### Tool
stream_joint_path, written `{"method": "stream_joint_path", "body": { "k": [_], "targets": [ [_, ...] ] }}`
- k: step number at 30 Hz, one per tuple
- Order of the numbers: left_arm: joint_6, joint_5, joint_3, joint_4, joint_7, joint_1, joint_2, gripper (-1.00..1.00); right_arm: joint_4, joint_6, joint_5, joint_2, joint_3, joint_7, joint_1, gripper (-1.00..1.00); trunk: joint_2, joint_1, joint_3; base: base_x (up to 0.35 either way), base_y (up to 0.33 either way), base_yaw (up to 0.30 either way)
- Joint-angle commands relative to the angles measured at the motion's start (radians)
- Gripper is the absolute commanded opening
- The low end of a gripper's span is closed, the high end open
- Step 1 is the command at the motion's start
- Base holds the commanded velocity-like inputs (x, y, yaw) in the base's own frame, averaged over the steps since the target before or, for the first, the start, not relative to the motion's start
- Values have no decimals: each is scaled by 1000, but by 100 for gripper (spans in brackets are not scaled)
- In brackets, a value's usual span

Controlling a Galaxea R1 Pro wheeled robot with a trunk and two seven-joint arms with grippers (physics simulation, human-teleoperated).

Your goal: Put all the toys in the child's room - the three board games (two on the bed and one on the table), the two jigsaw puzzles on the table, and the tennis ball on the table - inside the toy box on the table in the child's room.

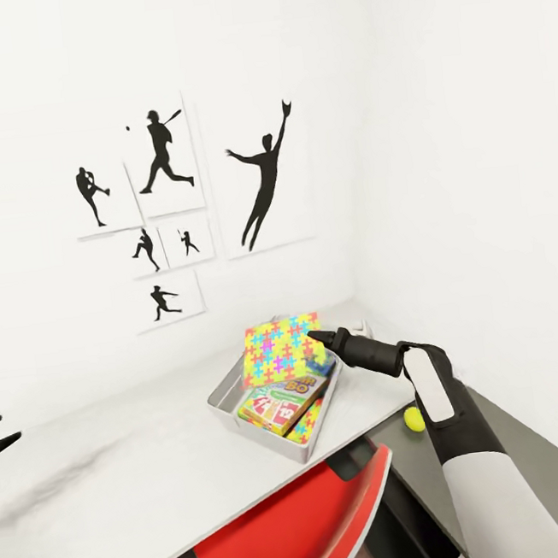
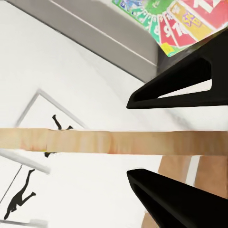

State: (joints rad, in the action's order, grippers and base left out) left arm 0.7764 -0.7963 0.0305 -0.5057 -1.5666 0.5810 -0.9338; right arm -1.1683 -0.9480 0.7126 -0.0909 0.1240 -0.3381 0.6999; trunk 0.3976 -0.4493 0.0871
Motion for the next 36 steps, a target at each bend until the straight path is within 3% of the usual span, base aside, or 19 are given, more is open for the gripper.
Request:
{"method": "stream_joint_path", "body": {
  "k": [1,11,36],
  "targets": [
    [11,-1,3,1,-4,2,0,100,0,-6,-6,-1,4,-9,1,-100,2,-1,3,12,39,278],
    [11,-1,3,-5,-4,2,0,100,1,-6,-4,-1,5,-10,0,-100,2,-1,9,58,31,205],
    [9,-1,3,-11,-4,2,3,100,1,50,5,0,-1,-10,0,-100,2,-1,9,163,-3,5]
  ]
}}
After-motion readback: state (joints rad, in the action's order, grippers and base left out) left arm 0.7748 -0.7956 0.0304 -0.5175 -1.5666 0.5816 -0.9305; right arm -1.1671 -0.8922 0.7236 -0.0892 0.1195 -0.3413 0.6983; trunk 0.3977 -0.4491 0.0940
